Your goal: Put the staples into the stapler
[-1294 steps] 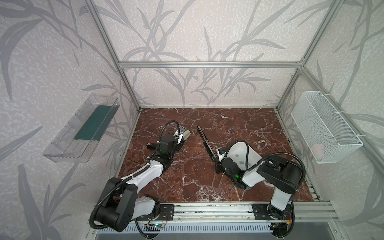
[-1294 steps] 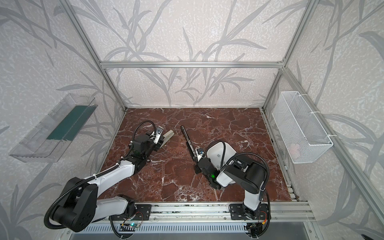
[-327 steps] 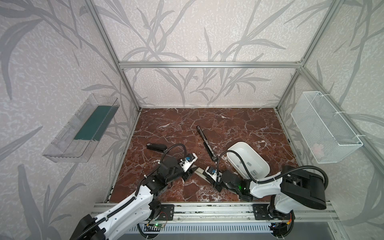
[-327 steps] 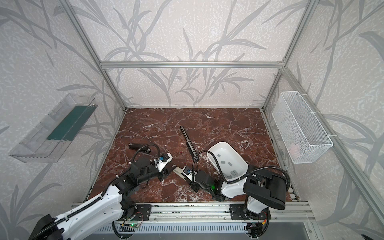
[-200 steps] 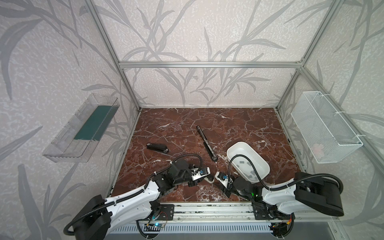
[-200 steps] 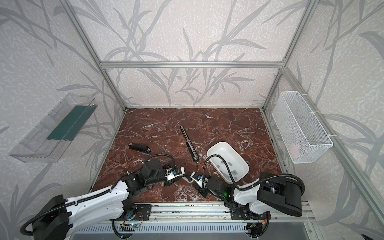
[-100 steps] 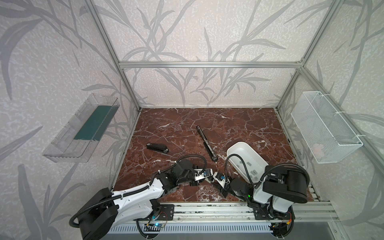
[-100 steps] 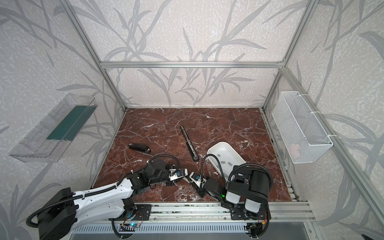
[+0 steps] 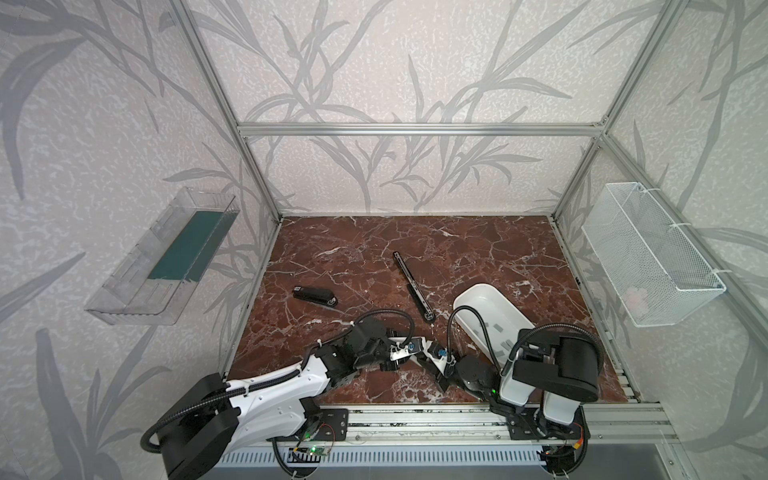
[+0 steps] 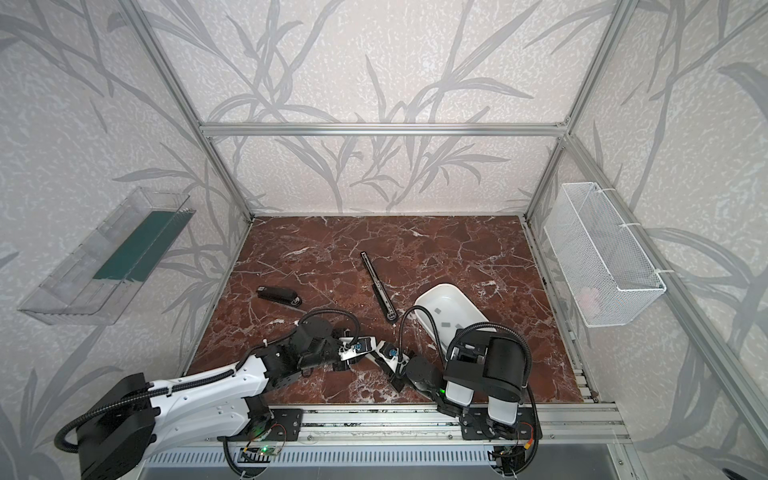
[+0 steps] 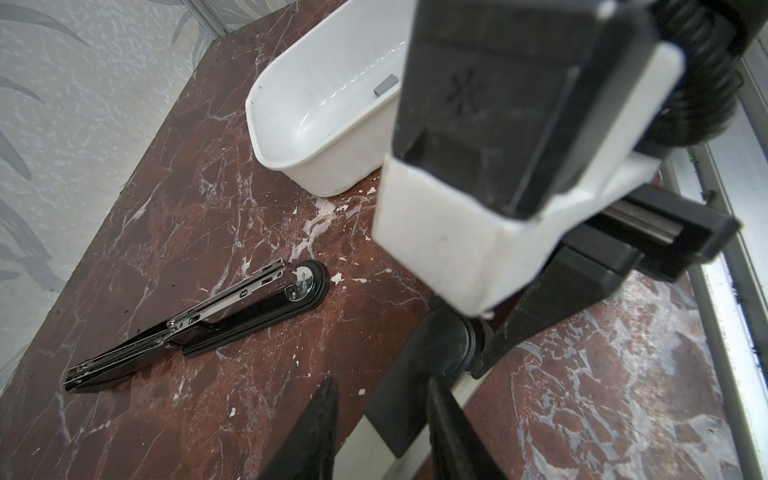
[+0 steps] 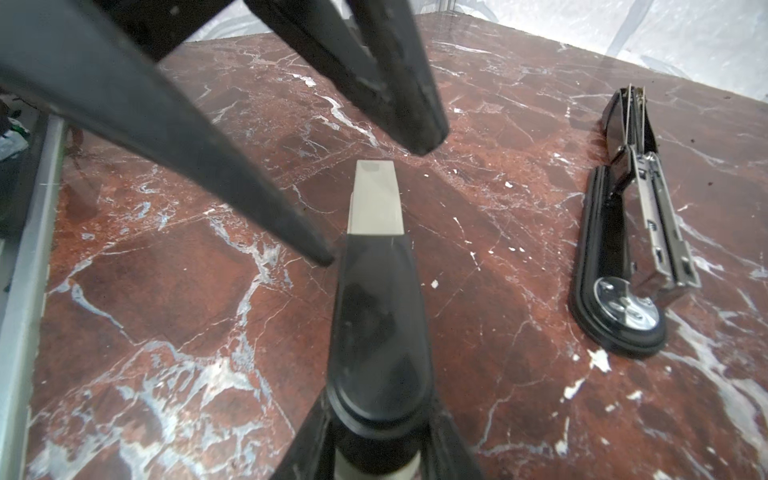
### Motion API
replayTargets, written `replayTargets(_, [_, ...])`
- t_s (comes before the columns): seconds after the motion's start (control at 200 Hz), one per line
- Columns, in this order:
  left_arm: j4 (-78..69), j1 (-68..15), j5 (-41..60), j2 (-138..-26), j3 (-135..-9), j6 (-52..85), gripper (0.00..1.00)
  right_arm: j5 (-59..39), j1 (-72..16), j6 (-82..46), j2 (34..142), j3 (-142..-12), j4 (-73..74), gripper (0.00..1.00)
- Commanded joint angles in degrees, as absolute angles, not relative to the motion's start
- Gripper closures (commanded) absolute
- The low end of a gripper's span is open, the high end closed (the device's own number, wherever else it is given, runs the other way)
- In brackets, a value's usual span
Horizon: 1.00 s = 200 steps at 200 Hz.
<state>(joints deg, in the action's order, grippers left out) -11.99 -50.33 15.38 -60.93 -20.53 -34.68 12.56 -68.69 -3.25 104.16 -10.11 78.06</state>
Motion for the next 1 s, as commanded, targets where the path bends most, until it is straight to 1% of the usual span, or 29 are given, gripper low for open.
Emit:
replayTargets(0.0, [-13.0, -50.67, 15.39, -61.43, -22.24, -36.28, 0.62, 12.91, -69.13, -3.2, 105.37, -11.5, 80.51, 0.73])
replayTargets(0.14, [-13.28, -50.63, 15.66, -62.0, -22.44, -36.31, 0.62, 13.01, -69.13, -3.19, 105.47, -11.69, 80.51, 0.77])
replayTargets(0.245, [-13.03, -50.63, 15.57, -62.29, -22.49, -36.27, 0.62, 13.1, -69.09, -3.42, 105.63, -11.84, 80.46, 0.82])
replayTargets(0.335, [-13.01, -50.71, 15.47, -62.25, -22.24, -36.23, 0.62, 12.74, -69.11, -3.57, 105.76, -12.11, 80.51, 0.83])
replayTargets(0.44, [-13.05, -50.66, 15.58, -61.74, -22.18, -36.12, 0.62, 13.08, -69.1, -3.88, 105.99, -12.56, 80.51, 0.81])
replayTargets(0.665, [-13.93, -50.63, 14.86, -61.28, -21.53, -36.02, 0.62, 13.97, -69.13, -4.27, 108.79, -15.17, 80.51, 0.79])
replayTargets(0.79, [-13.79, -50.65, 14.91, -61.17, -21.4, -35.73, 0.63, 14.14, -69.08, -3.26, 109.27, -15.61, 80.51, 0.7])
replayTargets(0.89, [-15.06, -50.63, 15.42, -60.82, -20.95, -35.52, 0.63, 14.65, -69.09, -2.66, 111.05, -16.94, 80.51, 0.68])
replayTargets(0.995, [-15.22, -50.63, 15.73, -60.73, -20.83, -35.5, 0.63, 15.23, -68.84, -2.46, 112.33, -18.27, 80.51, 0.67])
